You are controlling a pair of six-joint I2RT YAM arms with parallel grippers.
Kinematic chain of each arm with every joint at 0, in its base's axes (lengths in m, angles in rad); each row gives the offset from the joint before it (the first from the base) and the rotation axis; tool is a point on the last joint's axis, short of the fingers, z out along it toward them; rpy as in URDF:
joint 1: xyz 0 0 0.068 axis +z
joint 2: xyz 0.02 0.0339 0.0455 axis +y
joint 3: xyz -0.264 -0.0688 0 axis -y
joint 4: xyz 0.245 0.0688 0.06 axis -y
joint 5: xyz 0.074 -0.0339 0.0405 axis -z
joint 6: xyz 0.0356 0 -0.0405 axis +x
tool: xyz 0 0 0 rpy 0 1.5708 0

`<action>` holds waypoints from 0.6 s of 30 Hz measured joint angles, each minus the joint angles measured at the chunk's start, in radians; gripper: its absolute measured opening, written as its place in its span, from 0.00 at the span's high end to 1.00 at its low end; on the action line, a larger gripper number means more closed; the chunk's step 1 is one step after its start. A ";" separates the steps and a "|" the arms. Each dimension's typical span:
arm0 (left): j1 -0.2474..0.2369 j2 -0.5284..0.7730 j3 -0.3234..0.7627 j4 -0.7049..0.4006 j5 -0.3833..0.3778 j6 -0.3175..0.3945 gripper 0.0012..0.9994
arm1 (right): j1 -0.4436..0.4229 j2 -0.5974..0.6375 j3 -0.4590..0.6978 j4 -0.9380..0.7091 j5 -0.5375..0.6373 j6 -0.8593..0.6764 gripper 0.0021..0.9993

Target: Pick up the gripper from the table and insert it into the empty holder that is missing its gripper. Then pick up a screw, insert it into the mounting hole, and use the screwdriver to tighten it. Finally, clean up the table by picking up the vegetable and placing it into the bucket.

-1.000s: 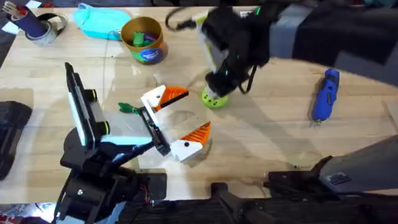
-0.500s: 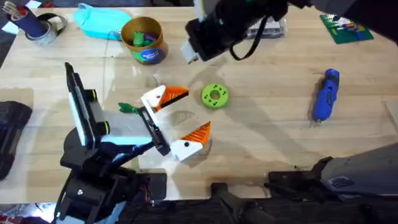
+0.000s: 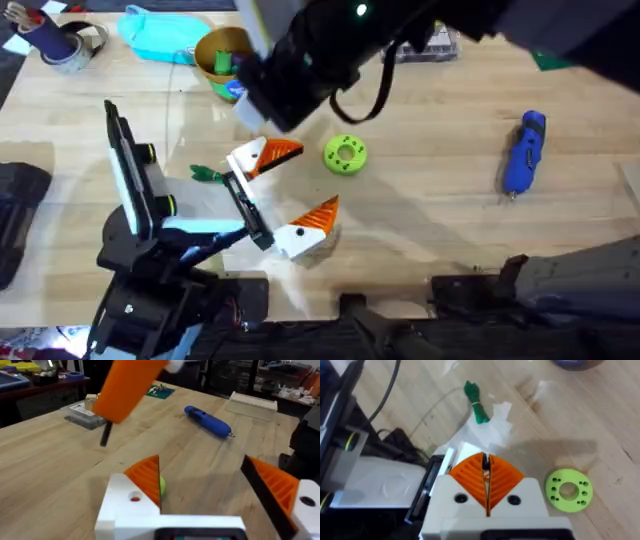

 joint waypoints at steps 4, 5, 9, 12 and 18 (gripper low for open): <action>0.000 0.000 0.000 0.000 0.000 0.000 0.01 | 0.027 0.000 0.000 -0.024 -0.004 -0.037 1.00; 0.000 0.000 0.000 0.000 0.000 0.000 0.01 | 0.027 0.001 0.000 -0.028 -0.004 -0.042 1.00; 0.000 0.000 0.000 0.000 0.000 0.000 0.01 | 0.025 0.011 0.000 -0.038 -0.008 -0.050 1.00; 0.000 0.000 0.000 0.000 0.000 0.000 0.01 | 0.025 0.022 0.000 -0.038 -0.026 -0.054 1.00; 0.000 0.000 0.000 0.000 0.000 0.000 0.01 | 0.025 0.030 0.000 -0.044 -0.041 -0.068 1.00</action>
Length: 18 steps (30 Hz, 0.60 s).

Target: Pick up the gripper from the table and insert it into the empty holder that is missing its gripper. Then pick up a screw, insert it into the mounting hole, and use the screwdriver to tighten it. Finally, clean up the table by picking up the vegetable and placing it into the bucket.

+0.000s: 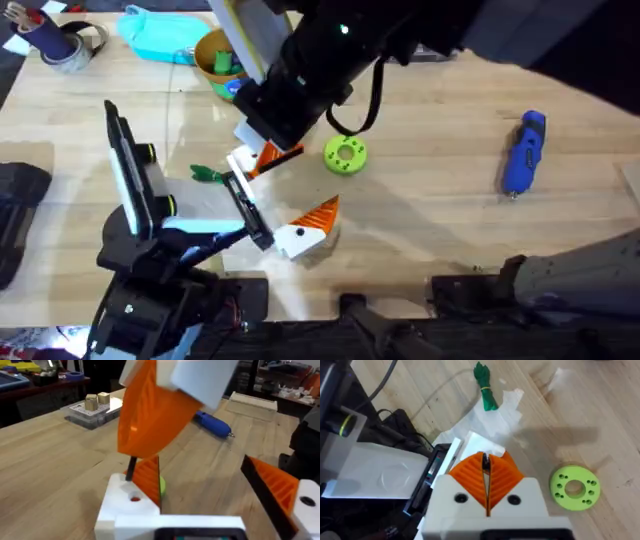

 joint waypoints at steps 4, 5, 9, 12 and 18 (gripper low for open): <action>0.000 0.000 0.000 0.000 0.000 0.000 0.01 | 0.000 0.009 0.000 -0.002 -0.003 -0.001 1.00; 0.000 0.000 0.000 0.000 0.000 0.000 0.01 | 0.000 0.012 0.000 -0.002 -0.004 -0.002 1.00; 0.000 0.000 0.000 0.000 0.000 0.000 0.01 | 0.002 0.021 0.000 -0.004 -0.005 -0.009 1.00; 0.000 0.000 0.000 0.000 0.000 0.000 0.01 | 0.003 0.021 0.000 -0.010 -0.008 -0.016 1.00; 0.000 0.000 0.000 0.000 0.000 0.000 0.01 | 0.007 0.021 0.000 -0.022 -0.011 -0.022 1.00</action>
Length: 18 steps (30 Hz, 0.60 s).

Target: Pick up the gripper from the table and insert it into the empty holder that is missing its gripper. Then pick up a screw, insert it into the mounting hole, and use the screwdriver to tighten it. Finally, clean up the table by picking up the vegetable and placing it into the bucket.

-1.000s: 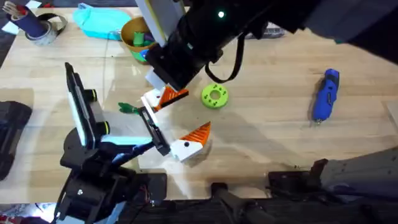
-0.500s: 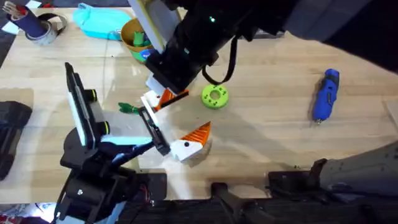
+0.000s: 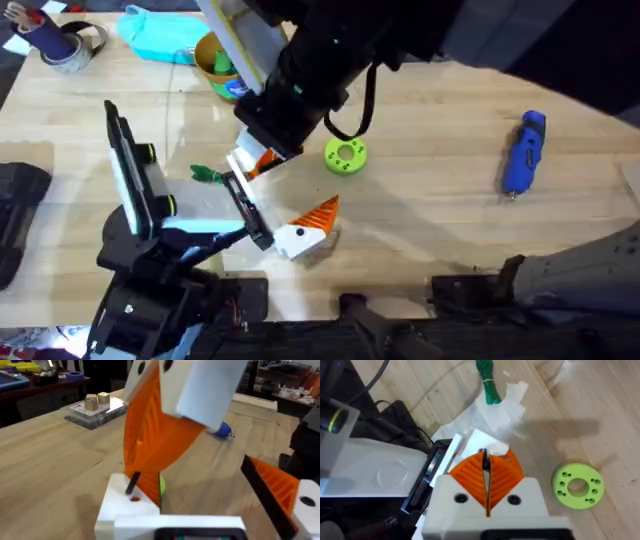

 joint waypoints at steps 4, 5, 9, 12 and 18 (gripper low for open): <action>0.000 0.000 0.000 0.000 0.000 0.000 0.01 | 0.002 0.000 0.000 -0.007 -0.007 -0.013 1.00; 0.000 0.000 0.000 0.000 0.000 0.000 0.01 | 0.002 0.000 0.000 -0.009 -0.011 -0.017 1.00; 0.000 0.000 0.000 0.000 0.000 0.000 0.01 | 0.003 0.000 0.000 -0.020 -0.027 -0.032 1.00; 0.000 0.000 0.000 0.000 0.000 0.000 0.01 | 0.003 0.000 0.000 -0.021 -0.030 -0.036 1.00; 0.000 0.000 0.000 0.000 0.000 0.000 0.01 | 0.003 0.011 0.000 -0.021 -0.030 -0.040 1.00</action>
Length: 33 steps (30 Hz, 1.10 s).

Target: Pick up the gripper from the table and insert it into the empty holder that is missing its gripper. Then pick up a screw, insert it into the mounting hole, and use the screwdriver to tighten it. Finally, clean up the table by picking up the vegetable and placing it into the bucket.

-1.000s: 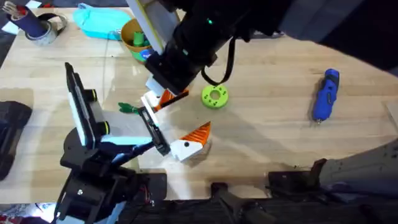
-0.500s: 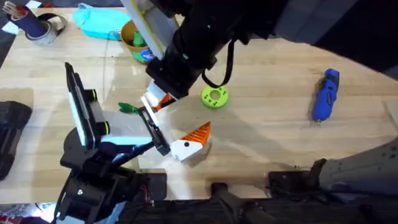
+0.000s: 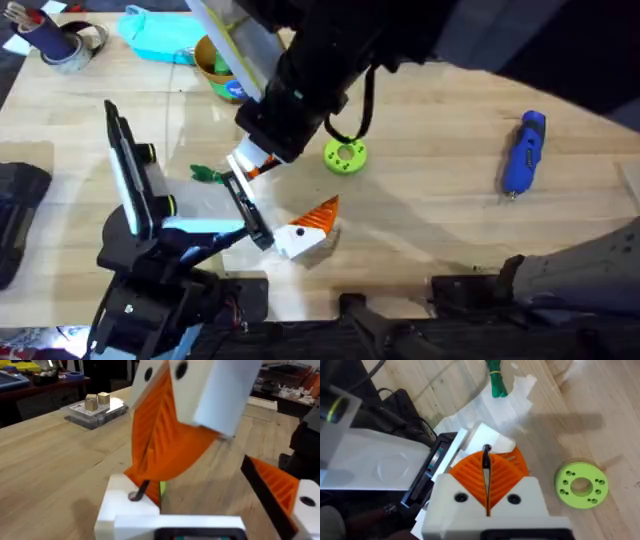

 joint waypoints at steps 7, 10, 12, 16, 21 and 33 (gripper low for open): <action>0.001 0.000 0.000 0.000 -0.013 -0.015 0.01 | 0.000 0.020 0.001 0.001 0.010 -0.001 1.00; 0.001 0.001 0.000 0.000 -0.015 -0.016 0.01 | 0.001 0.020 0.001 0.005 0.019 -0.001 1.00; 0.001 0.001 0.000 0.000 -0.019 -0.016 0.01 | 0.003 0.020 0.001 0.012 0.024 -0.001 1.00; 0.003 0.001 0.000 0.000 -0.030 -0.022 0.01 | 0.003 0.020 0.001 0.051 0.030 0.000 1.00; 0.003 0.001 0.000 0.000 -0.025 -0.022 0.01 | 0.005 0.020 0.002 0.080 0.045 0.007 1.00; 0.003 0.000 0.000 0.000 -0.013 -0.021 0.01 | 0.006 0.020 0.002 0.078 0.049 0.007 1.00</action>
